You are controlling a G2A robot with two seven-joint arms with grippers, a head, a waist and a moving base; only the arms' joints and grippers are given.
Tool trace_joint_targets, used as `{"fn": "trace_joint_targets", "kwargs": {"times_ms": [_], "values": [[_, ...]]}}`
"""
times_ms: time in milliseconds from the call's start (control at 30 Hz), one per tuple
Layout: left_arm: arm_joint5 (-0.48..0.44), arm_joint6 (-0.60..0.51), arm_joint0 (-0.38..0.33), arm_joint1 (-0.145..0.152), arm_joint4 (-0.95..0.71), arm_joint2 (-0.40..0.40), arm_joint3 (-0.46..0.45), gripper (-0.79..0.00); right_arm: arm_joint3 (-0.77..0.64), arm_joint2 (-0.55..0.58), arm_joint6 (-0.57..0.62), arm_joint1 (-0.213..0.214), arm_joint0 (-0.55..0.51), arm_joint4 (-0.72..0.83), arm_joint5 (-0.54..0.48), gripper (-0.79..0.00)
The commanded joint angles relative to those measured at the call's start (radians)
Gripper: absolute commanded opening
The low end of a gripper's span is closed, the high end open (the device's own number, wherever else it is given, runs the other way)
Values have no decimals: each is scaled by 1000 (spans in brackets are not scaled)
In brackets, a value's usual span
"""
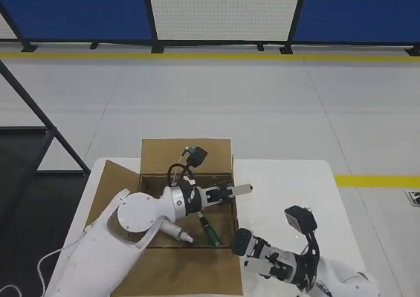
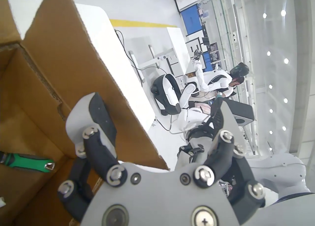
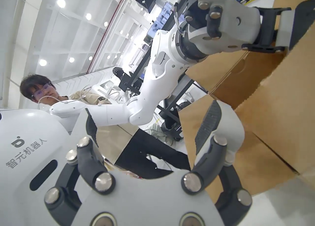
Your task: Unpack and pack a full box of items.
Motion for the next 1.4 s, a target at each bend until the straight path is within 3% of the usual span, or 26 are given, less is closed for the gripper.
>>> {"fn": "trace_joint_targets", "kwargs": {"times_ms": [0,500,800,1367], "values": [[-2,6,-17,-10,-9,22,21,0,3,-8,-47,1,5,-33,-28,0],[-36,-6,-67,-51,-47,66,104,0,-42,2,-252,23,-65,-253,-10,0],[-57,-23,-60,-59,-59,55,115,0,-48,45,-319,39,-96,-231,9,0],[-48,-44,-24,-63,-36,26,82,0,46,63,-325,66,-70,-163,14,0]]}}
